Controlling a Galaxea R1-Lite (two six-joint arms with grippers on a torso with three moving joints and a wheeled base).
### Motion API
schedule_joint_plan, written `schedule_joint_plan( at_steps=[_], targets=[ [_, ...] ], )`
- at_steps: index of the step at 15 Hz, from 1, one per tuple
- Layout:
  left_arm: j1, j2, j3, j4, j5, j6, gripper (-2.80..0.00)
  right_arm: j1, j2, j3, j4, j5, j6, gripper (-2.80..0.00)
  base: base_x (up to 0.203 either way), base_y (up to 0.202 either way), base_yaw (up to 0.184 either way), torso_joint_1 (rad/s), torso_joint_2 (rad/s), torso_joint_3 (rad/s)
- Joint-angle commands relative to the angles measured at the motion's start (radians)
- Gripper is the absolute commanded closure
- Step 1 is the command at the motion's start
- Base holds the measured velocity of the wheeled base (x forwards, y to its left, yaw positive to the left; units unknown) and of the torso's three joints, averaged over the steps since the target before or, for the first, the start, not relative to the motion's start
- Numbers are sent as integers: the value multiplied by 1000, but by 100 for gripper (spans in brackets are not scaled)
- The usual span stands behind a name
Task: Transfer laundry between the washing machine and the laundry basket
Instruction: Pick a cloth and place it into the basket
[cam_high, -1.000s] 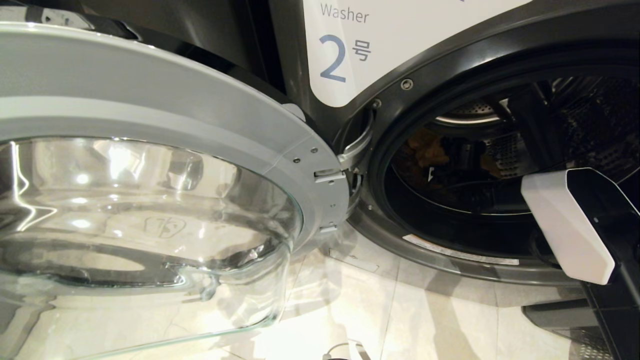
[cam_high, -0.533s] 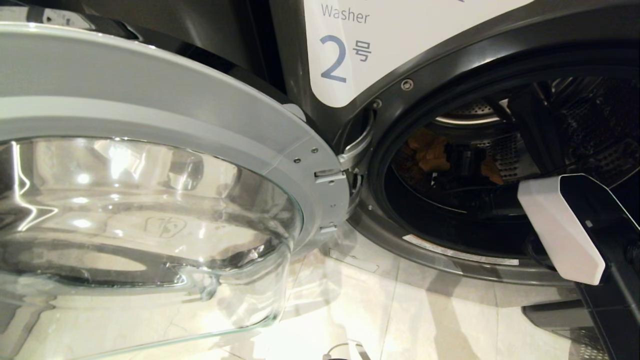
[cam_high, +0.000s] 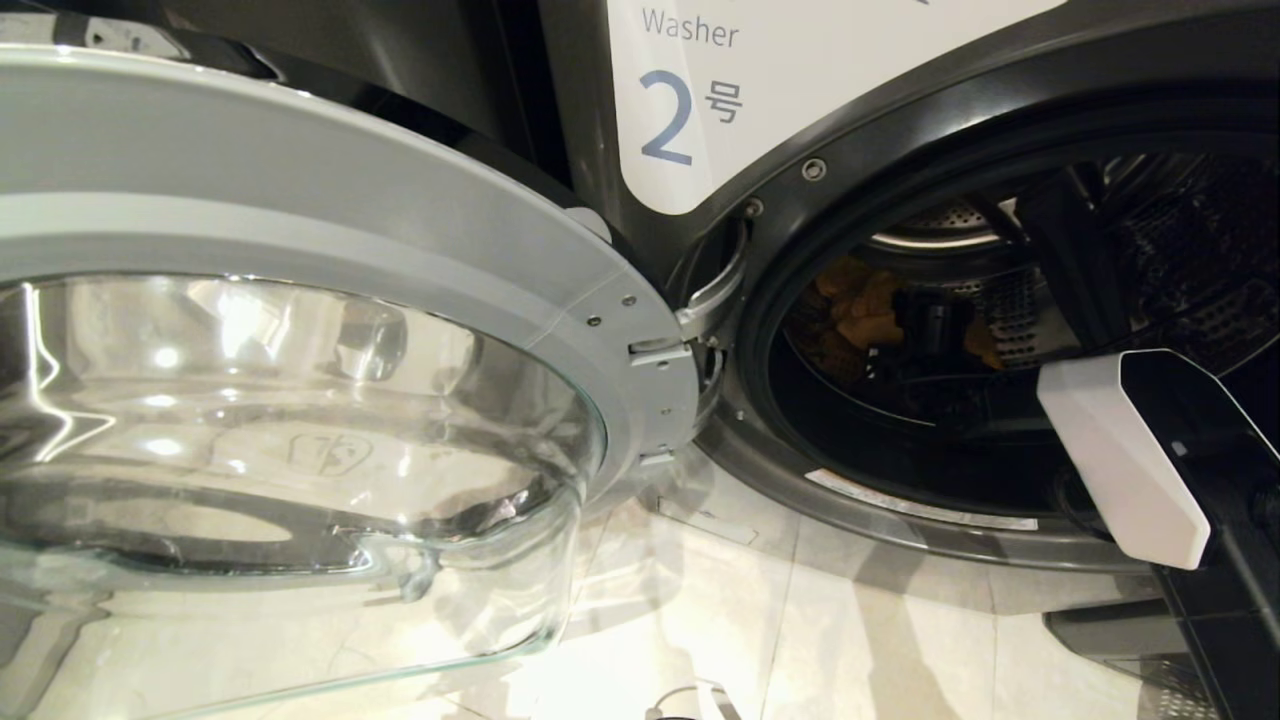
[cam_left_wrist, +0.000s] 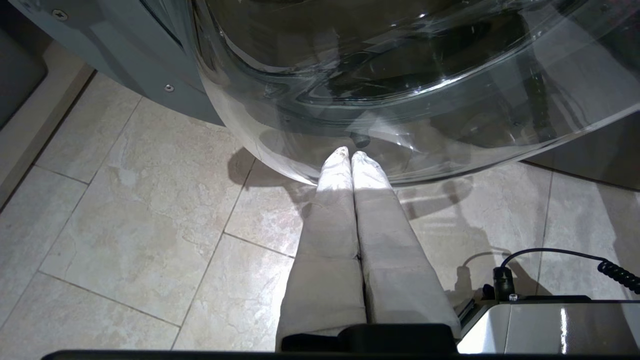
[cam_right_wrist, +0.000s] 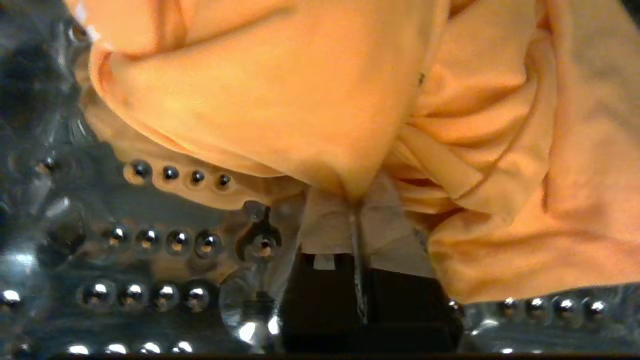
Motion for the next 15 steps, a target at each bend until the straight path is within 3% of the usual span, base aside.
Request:
schedule_joint_plan(
  at_steps=[1,15],
  targets=[
    [0,0,0,0,0,0,0,1,-4,0,-2,-2,0,0,0,0,0,0,0,0],
    [0,0,0,0,0,0,0,10,-143,35,-45,9,61,0,0,0,0,0,0,0]
  ],
)
